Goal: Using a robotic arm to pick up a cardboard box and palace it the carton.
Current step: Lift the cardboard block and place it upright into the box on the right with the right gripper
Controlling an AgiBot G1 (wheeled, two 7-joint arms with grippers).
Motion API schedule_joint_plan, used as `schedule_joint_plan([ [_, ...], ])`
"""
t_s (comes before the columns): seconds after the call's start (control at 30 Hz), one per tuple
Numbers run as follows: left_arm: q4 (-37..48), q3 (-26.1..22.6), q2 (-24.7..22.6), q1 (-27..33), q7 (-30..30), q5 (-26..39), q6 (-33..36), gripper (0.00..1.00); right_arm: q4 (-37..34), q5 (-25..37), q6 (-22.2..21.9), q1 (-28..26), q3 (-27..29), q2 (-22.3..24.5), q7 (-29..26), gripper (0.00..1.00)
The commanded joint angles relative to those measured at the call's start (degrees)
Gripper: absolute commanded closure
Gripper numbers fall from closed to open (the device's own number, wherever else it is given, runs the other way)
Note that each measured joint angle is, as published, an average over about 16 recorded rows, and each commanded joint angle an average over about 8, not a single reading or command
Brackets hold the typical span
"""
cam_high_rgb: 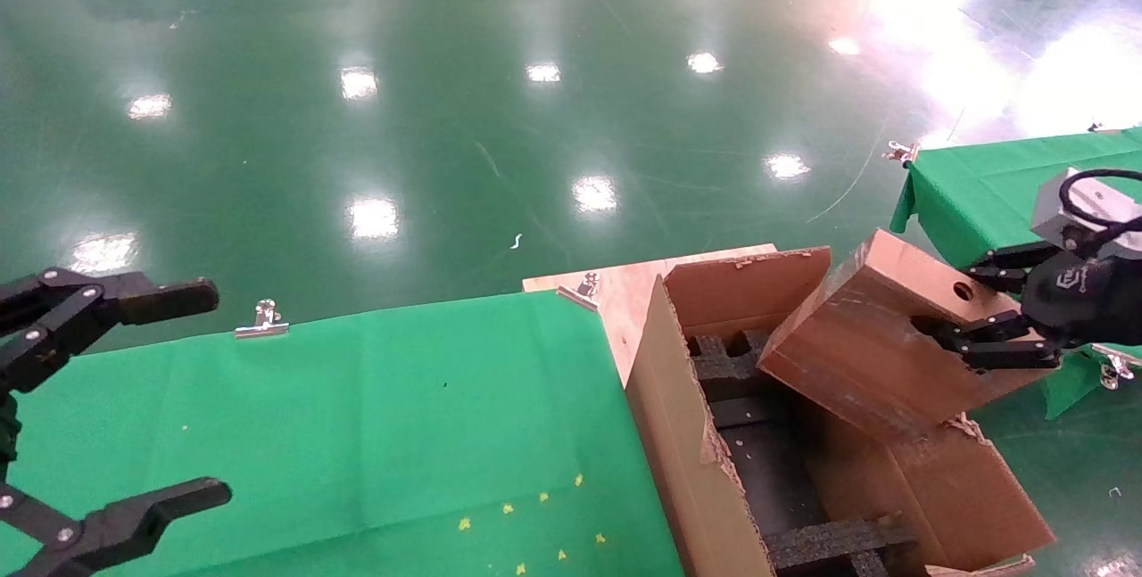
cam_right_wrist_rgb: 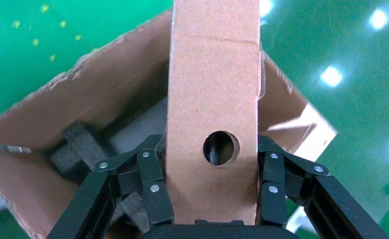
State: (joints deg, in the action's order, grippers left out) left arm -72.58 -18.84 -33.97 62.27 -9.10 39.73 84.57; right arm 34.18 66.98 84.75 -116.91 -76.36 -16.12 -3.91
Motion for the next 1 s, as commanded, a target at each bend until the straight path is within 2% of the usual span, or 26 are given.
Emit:
schedule_joint_plan([
  [0.03,0.00,0.00,0.00,0.00,0.00,0.00,0.00,0.00,-0.69,-0.88,-1.37,1.09,-0.08,0.20,-1.85,1.00],
  [0.2,0.01,-0.01,0.00,0.01,0.01,-0.01,0.00,0.00,4.51,-3.17,-6.68,5.52,-1.31,2.41,-12.45,1.00],
  [0.47,0.01,-0.02,0.00,0.01,0.01,-0.01,0.00,0.00,18.59,-4.02,-13.19,10.39,-4.13,6.10,-29.75,1.00],
  [0.77,0.01,-0.03,0.01,0.01,0.02,-0.02,0.00,0.00,32.78,4.21,-29.07,13.54,-6.89,10.30,-45.57,1.00],
  [1.0,0.02,-0.03,0.01,0.01,0.02,-0.02,-0.01,0.00,39.93,10.76,-35.25,14.73,-8.29,12.56,-55.31,1.00],
])
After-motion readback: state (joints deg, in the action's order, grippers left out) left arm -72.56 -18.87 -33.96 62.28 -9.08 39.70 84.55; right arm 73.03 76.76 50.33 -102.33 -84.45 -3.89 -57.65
